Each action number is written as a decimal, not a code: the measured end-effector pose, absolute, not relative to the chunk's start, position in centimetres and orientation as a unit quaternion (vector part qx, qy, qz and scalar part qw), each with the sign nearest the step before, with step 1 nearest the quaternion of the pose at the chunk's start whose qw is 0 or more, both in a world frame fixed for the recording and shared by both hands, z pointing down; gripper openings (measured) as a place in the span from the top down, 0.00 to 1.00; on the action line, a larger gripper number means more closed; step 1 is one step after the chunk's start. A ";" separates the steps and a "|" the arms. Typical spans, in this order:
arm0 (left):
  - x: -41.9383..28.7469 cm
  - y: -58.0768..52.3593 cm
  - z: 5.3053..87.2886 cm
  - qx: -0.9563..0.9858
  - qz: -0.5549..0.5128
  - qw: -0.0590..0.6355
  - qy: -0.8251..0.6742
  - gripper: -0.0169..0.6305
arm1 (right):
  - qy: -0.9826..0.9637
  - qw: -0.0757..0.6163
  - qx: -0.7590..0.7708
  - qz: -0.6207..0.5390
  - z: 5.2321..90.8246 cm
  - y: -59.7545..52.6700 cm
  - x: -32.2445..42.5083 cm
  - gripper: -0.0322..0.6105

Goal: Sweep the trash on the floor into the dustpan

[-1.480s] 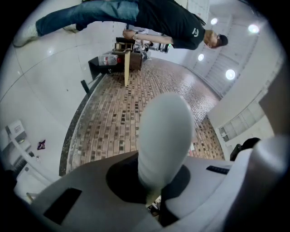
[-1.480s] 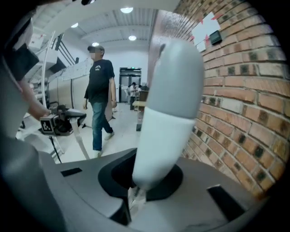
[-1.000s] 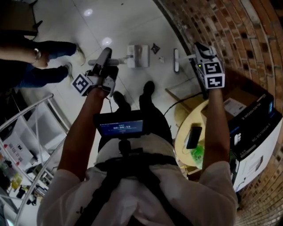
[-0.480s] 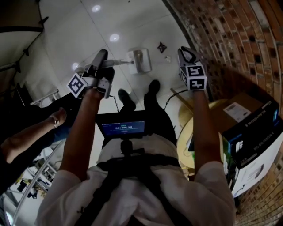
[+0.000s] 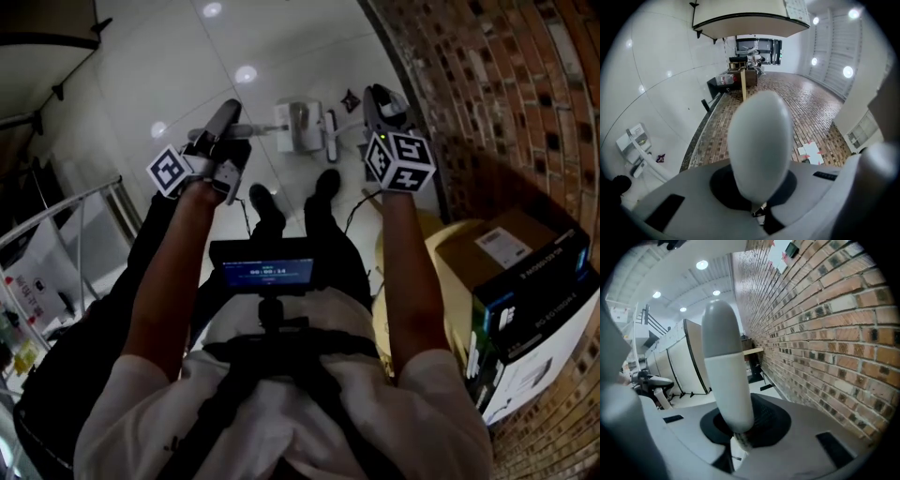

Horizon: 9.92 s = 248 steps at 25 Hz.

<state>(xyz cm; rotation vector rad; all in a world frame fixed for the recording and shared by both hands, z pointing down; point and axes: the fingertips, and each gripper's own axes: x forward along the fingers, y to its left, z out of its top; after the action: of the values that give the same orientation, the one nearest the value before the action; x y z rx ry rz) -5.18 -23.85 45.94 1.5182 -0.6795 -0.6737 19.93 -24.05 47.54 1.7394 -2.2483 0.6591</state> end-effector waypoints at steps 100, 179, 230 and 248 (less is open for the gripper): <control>-6.9 -23.9 44.6 0.662 -0.386 0.593 -0.246 0.97 | -0.780 0.244 0.567 0.103 41.9 -23.5 16.4 0.93; -1.7 -12.1 48.6 0.731 -0.250 0.574 -0.271 0.86 | -0.884 0.364 0.232 0.177 51.6 -6.1 0.7 0.59; -4.5 -10.9 51.2 0.789 -0.097 0.512 -0.326 0.46 | -0.843 0.352 0.344 0.218 52.8 -5.7 3.2 0.50; -5.7 -11.8 48.8 0.749 -0.230 0.554 -0.281 0.43 | -0.824 0.347 0.380 0.235 52.7 -3.6 5.0 0.50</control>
<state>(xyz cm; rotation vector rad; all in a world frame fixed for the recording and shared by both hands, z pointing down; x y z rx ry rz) -5.65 -11.85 48.85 1.7697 -0.6636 -0.5443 4.98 -3.55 52.69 0.9853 -2.1381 0.6101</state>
